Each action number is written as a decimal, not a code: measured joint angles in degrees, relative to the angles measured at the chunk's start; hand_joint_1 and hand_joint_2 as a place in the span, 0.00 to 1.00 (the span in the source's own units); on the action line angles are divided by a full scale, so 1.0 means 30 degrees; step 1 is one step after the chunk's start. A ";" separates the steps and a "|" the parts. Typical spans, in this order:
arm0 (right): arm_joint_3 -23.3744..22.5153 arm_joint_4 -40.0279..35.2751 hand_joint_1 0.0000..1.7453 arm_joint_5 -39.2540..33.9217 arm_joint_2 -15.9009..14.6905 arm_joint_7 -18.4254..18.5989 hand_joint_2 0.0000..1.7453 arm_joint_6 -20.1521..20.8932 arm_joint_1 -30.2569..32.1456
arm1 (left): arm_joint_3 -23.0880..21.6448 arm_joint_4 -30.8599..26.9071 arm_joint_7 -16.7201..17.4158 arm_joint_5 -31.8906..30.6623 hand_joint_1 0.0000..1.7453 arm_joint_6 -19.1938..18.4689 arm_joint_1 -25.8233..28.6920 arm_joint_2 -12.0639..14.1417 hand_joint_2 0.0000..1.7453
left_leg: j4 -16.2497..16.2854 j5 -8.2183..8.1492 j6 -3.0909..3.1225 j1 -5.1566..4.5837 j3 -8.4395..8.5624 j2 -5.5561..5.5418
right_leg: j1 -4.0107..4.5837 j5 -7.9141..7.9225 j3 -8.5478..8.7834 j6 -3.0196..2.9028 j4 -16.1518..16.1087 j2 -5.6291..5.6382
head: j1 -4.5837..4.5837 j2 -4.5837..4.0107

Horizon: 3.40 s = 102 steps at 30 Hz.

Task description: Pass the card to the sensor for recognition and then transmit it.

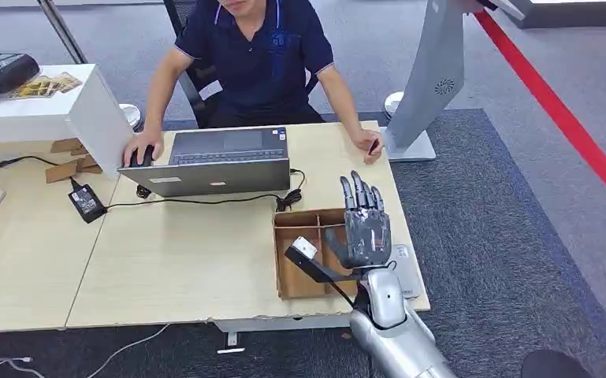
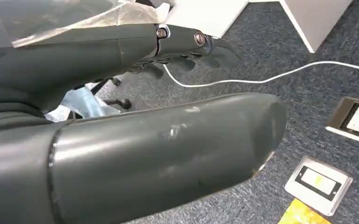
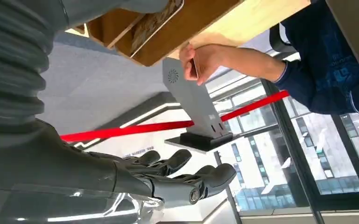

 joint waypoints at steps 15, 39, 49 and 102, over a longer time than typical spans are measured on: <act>-0.0022 0.0437 0.00 -0.0044 -0.0007 0.0044 1.00 -0.0007 -0.0030 | -0.0044 0.0007 0.0007 0.0080 0.00 0.0000 -0.0010 0.0000 0.00 | 0.0000 0.0000 0.0000 0.0000 -0.0001 0.0000 | 0.0000 0.0000 -0.0002 0.0000 -0.0001 0.0000 | 0.0000 0.0000; -0.0022 0.0481 0.00 -0.0058 -0.0007 0.0044 1.00 -0.0007 -0.0046 | -0.0051 0.0007 -0.0073 0.0182 0.00 0.0000 -0.0014 0.0000 0.00 | 0.0000 0.0000 0.0000 0.0000 0.0000 0.0001 | 0.0000 0.0000 -0.0002 0.0000 0.0000 0.0000 | 0.0000 0.0000; -0.0022 0.0576 0.07 -0.0138 -0.0007 0.0044 1.00 -0.0007 -0.0072 | -0.0051 0.0000 -0.0087 0.0204 0.00 0.0000 -0.0015 0.0000 0.00 | 0.0000 0.0000 0.0000 0.0000 -0.0002 0.0000 | 0.0000 0.0000 -0.0003 0.0000 -0.0001 0.0000 | 0.0000 0.0000; -0.0015 0.0954 0.20 -0.0524 -0.0029 0.0036 1.00 -0.0007 -0.0131 | -0.0350 0.0000 -0.0087 0.0379 0.00 0.0007 -0.0078 0.0000 0.00 | 0.0000 0.0000 0.0000 0.0000 -0.0001 0.0001 | 0.0000 0.0000 -0.0005 0.0000 -0.0001 0.0000 | 0.0000 0.0000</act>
